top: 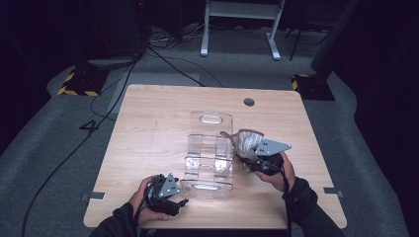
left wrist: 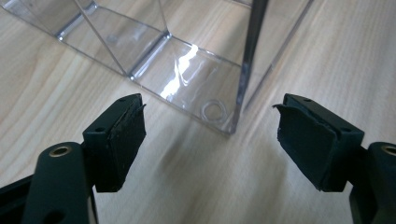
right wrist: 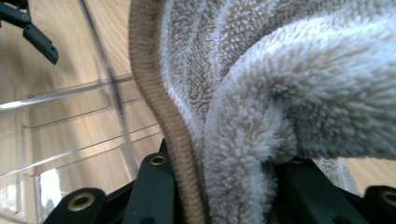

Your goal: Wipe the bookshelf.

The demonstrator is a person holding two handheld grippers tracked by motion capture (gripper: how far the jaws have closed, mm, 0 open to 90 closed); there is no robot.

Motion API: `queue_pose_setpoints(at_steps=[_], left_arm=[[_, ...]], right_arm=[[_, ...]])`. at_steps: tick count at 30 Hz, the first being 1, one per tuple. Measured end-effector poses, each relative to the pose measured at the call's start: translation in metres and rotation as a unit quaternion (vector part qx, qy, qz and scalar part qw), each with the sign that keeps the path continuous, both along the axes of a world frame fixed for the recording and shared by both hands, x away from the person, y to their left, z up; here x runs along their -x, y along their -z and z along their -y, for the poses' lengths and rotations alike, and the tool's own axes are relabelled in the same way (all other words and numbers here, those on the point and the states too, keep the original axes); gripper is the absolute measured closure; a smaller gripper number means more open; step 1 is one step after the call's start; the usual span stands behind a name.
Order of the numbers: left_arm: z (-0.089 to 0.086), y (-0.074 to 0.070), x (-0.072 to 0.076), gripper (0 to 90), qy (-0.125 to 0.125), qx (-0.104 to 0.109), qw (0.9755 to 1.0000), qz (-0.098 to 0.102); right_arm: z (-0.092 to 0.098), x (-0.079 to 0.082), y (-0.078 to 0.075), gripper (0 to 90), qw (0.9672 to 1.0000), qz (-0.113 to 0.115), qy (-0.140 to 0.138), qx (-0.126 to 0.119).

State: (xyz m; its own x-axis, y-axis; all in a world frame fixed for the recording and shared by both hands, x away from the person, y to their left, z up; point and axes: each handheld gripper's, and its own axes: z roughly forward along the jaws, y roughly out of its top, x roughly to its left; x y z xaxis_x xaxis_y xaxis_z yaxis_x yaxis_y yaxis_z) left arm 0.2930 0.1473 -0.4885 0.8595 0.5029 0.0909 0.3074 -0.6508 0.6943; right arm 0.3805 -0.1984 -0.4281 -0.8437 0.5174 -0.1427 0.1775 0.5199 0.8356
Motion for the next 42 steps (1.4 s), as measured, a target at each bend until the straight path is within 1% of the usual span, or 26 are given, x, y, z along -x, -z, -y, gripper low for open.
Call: queue_pose_setpoints(at_steps=[2, 4, 7, 9, 12, 13, 14, 15, 16, 17, 19, 21, 22, 24, 25, 27, 29, 30, 31, 33, 35, 36, 37, 38, 39, 42], left_arm=[[0.002, 0.0, -0.003, 23.9, -0.004, 0.0, 1.0, 0.005], [0.002, 0.001, -0.005, 24.3, -0.008, 0.002, 0.9999, 0.008], [0.003, 0.001, -0.008, 21.9, -0.003, 0.009, 0.9999, 0.007], [0.002, 0.001, -0.009, 21.8, -0.003, 0.007, 0.9999, 0.009], [-0.001, 0.0, -0.012, 20.2, -0.01, 0.005, 0.9999, 0.013], [-0.002, -0.001, -0.013, 20.2, -0.017, 0.007, 0.9997, 0.017], [-0.002, -0.001, -0.013, 20.3, -0.017, 0.007, 0.9997, 0.017], [-0.004, -0.002, -0.015, 20.3, -0.026, 0.015, 0.9994, 0.02], [-0.004, -0.002, -0.015, 20.3, -0.026, 0.015, 0.9994, 0.02], [-0.005, -0.005, -0.019, 20.3, -0.029, 0.025, 0.9991, 0.021], [-0.005, -0.007, -0.024, 20.3, -0.028, 0.031, 0.9988, 0.025], [-0.006, -0.008, -0.029, 19.9, -0.025, 0.038, 0.9987, 0.023], [-0.006, -0.008, -0.029, 19.9, -0.025, 0.038, 0.9987, 0.023], [-0.008, -0.008, -0.034, 20.0, -0.02, 0.044, 0.9987, 0.017], [-0.008, -0.008, -0.035, 20.1, -0.02, 0.044, 0.9987, 0.016], [-0.009, -0.008, -0.036, 20.7, -0.019, 0.045, 0.9987, 0.014], [-0.009, -0.008, -0.036, 21.6, -0.017, 0.046, 0.9987, 0.012], [-0.009, -0.008, -0.036, 22.1, -0.017, 0.045, 0.9988, 0.012], [-0.009, -0.008, -0.036, 22.2, -0.016, 0.045, 0.9988, 0.011], [-0.009, -0.009, -0.036, 23.2, -0.013, 0.045, 0.9988, 0.011], [-0.009, -0.008, -0.036, 23.6, -0.011, 0.046, 0.9988, 0.009], [-0.009, -0.008, -0.036, 23.8, -0.011, 0.046, 0.9988, 0.009], [-0.009, -0.008, -0.036, 23.8, -0.01, 0.047, 0.9988, 0.009], [-0.009, -0.008, -0.036, 23.9, -0.009, 0.048, 0.9988, 0.009], [-0.009, -0.008, -0.036, 24.1, -0.009, 0.048, 0.9988, 0.008], [-0.009, -0.008, -0.036, 24.2, -0.008, 0.049, 0.9987, 0.007]], right_arm=[[0.002, 0.0, 0.001, 69.6, 0.9998, -0.009, -0.013, -0.008], [0.003, 0.005, -0.001, 69.6, 0.9996, -0.009, -0.025, -0.007], [0.004, 0.017, -0.005, 69.5, 0.9974, -0.015, -0.071, -0.007], [0.004, 0.025, -0.006, 69.5, 0.996, -0.012, -0.088, 0.0], [0.003, 0.039, -0.007, 69.5, 0.9926, -0.014, -0.121, 0.008], [0.001, 0.043, -0.007, 69.6, 0.9914, -0.012, -0.13, 0.012], [-0.001, 0.047, -0.007, 69.6, 0.9905, -0.013, -0.136, 0.015], [-0.004, 0.052, -0.007, 69.6, 0.9893, -0.008, -0.144, 0.021], [-0.004, 0.052, -0.007, 69.6, 0.9893, -0.008, -0.144, 0.021], [-0.01, 0.06, -0.007, 69.6, 0.9866, -0.007, -0.162, 0.023], [-0.016, 0.067, -0.006, 69.6, 0.9836, -0.006, -0.178, 0.027], [-0.023, 0.074, -0.006, 69.6, 0.9796, -0.005, -0.198, 0.033], [-0.026, 0.077, -0.006, 69.6, 0.9792, -0.001, -0.199, 0.038], [-0.029, 0.077, -0.006, 69.6, 0.9793, 0.006, -0.198, 0.04], [-0.029, 0.074, -0.006, 69.6, 0.9804, 0.008, -0.193, 0.038], [-0.026, 0.068, -0.007, 69.6, 0.9839, 0.012, -0.174, 0.037], [-0.021, 0.055, -0.008, 69.5, 0.9898, 0.017, -0.139, 0.028], [-0.019, 0.048, -0.009, 69.5, 0.9918, 0.016, -0.124, 0.027], [-0.017, 0.043, -0.009, 69.5, 0.9933, 0.017, -0.112, 0.024], [-0.011, 0.028, -0.01, 69.5, 0.9964, 0.013, -0.083, 0.008], [-0.007, 0.013, -0.011, 69.4, 0.9983, 0.009, -0.057, -0.002], [-0.007, 0.013, -0.011, 69.4, 0.9983, 0.009, -0.057, -0.002], [-0.006, 0.008, -0.011, 69.4, 0.9988, 0.008, -0.047, -0.002], [-0.007, 0.0, -0.01, 69.3, 0.9994, 0.014, -0.031, 0.011], [-0.007, -0.005, -0.01, 69.4, 0.9996, 0.017, -0.017, 0.012], [-0.007, -0.016, -0.012, 69.3, 0.9998, 0.019, 0.003, 0.01]])
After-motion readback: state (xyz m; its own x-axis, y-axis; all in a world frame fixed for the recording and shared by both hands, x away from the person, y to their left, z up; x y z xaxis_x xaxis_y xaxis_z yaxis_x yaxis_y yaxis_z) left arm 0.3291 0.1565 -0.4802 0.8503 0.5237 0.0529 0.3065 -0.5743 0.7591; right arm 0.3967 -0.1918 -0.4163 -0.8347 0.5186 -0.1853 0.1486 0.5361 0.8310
